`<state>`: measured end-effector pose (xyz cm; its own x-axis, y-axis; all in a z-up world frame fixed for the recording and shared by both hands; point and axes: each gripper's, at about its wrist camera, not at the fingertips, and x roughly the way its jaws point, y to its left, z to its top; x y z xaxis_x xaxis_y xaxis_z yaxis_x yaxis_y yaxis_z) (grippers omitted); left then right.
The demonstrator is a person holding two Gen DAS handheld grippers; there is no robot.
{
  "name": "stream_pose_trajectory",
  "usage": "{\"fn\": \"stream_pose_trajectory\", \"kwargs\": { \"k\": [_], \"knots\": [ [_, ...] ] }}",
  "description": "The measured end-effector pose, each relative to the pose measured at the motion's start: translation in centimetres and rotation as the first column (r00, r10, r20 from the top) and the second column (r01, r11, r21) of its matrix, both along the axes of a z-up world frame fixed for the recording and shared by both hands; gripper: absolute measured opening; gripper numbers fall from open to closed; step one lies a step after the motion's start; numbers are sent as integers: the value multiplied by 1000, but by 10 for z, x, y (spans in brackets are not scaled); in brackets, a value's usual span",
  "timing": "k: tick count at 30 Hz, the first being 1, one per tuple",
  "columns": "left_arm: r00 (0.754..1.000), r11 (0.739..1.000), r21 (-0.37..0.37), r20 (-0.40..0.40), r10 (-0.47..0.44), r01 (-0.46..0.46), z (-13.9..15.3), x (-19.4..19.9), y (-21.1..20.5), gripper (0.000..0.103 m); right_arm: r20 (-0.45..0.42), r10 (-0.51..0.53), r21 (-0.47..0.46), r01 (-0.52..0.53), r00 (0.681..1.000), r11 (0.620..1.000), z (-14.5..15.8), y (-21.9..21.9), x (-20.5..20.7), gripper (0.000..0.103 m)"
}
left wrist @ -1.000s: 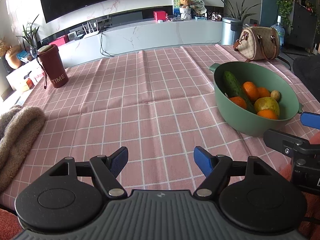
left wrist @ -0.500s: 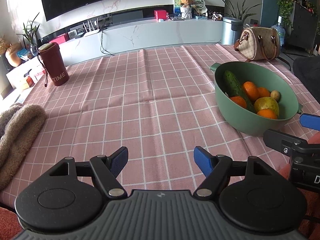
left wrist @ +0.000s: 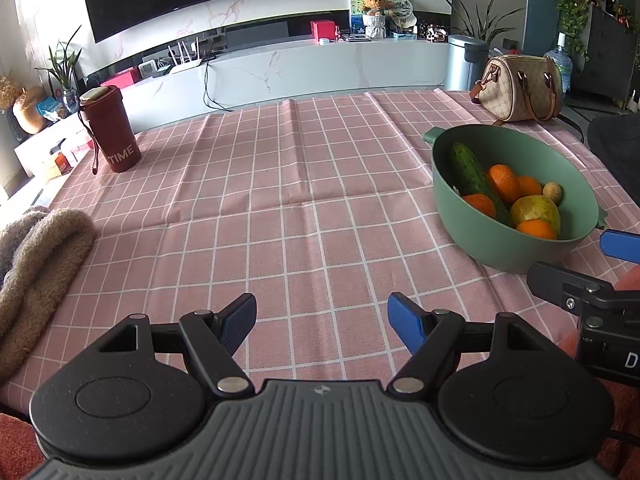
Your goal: Organize fruits
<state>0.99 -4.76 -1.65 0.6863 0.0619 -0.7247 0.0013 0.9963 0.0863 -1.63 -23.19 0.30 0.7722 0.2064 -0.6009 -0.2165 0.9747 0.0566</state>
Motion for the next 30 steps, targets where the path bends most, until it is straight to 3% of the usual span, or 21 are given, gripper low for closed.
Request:
{"fn": "stream_pose_trajectory", "kwargs": {
  "k": [30],
  "knots": [
    [1000, 1000, 3, -6, 6, -6, 2, -2, 2, 88, 0, 0, -1, 0, 1000, 1000, 0, 1, 0, 81]
  ]
}}
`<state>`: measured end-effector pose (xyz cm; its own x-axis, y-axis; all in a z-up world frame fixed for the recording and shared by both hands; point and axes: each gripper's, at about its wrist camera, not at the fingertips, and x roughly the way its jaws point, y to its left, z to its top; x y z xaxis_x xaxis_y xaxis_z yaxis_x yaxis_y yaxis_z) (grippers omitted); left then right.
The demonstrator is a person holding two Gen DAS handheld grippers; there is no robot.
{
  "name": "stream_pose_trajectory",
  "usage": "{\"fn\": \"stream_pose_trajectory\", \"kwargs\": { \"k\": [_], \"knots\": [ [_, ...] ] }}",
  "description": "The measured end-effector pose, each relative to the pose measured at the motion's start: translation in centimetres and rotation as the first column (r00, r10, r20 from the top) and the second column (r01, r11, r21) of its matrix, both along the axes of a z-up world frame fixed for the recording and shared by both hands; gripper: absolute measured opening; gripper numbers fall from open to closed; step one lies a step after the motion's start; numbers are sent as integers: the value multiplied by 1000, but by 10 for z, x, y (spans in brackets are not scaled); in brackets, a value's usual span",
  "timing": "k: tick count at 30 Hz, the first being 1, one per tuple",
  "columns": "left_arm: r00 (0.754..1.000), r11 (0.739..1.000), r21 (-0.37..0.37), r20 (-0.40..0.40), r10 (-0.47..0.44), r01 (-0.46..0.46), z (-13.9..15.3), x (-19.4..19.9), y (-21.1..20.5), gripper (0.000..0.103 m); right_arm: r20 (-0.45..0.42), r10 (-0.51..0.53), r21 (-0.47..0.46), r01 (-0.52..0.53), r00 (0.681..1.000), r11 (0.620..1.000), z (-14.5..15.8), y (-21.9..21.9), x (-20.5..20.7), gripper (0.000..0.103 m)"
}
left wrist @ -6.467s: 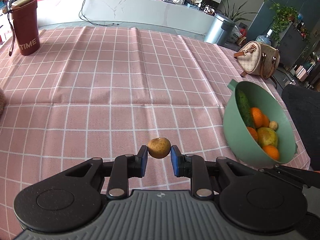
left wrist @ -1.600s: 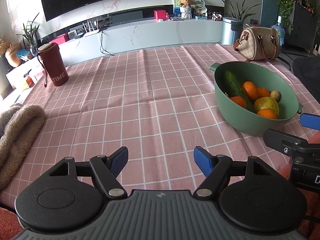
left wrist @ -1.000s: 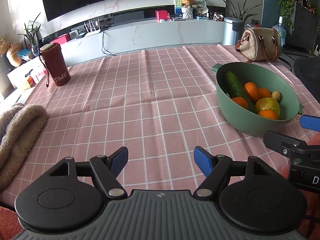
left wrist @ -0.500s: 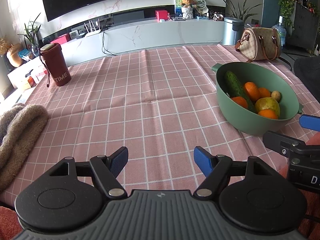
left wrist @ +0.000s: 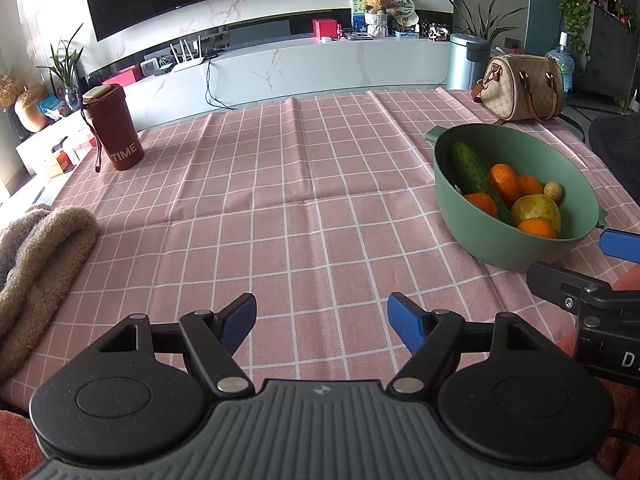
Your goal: Organize fruits
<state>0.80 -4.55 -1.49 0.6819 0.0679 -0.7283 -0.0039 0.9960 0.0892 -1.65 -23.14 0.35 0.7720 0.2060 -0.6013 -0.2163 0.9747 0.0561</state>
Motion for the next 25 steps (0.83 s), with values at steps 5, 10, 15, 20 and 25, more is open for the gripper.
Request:
{"fn": "stream_pose_trajectory", "kwargs": {
  "k": [5, 10, 15, 20, 25],
  "knots": [
    [1000, 1000, 2, -1, 2, -2, 0, 0, 0, 88, 0, 0, 0, 0, 1000, 1000, 0, 0, 0, 81],
    [1000, 1000, 5, -4, 9, -9, 1, -1, 1, 88, 0, 0, 0, 0, 1000, 1000, 0, 0, 0, 82],
    [1000, 1000, -1, -3, -5, 5, 6, -2, -1, 88, -1, 0, 0, 0, 1000, 1000, 0, 0, 0, 82],
    [1000, 1000, 3, -4, -16, 16, 10, -3, -5, 88, 0, 0, -1, 0, 1000, 1000, 0, 0, 0, 82],
    [1000, 1000, 2, -5, -17, 17, 11, -3, -6, 88, 0, 0, -1, 0, 1000, 1000, 0, 0, 0, 82]
  ]
}}
